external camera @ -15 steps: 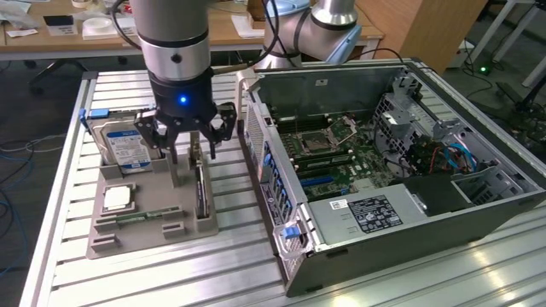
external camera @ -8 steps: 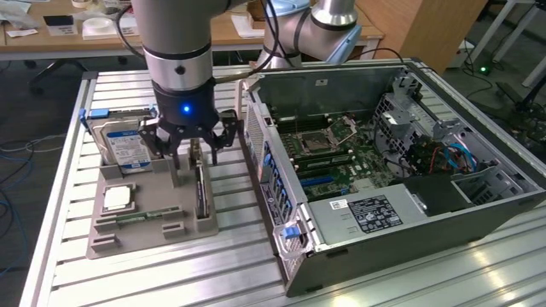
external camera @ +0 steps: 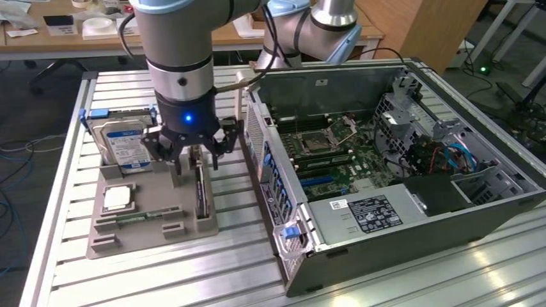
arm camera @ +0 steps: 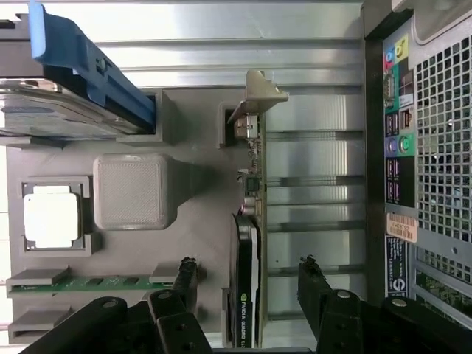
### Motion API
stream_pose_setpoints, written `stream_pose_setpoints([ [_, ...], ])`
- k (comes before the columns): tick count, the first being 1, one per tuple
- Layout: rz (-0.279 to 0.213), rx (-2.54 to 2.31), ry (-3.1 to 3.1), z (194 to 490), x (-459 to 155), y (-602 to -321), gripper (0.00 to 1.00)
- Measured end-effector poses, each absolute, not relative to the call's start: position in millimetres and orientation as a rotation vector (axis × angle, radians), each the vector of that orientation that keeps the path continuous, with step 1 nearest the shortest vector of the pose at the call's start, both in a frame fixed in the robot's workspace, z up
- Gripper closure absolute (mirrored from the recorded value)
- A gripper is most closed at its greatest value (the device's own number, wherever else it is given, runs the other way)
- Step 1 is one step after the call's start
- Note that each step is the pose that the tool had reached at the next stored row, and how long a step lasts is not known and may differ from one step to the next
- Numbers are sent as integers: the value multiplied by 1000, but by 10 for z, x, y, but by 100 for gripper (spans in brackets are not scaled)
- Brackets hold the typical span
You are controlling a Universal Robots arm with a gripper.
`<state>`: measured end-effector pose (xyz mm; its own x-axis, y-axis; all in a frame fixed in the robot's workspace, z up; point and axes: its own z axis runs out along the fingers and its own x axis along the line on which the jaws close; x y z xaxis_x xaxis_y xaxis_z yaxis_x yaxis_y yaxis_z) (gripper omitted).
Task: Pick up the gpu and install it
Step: 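Pick up the gpu and move the gpu toward the slot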
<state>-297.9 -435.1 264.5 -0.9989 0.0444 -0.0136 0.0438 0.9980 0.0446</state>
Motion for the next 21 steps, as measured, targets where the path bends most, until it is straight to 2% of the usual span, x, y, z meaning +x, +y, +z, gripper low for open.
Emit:
stream_pose_setpoints([
  [21, 69, 69, 3125, 2262, -2978, -4330, 34],
])
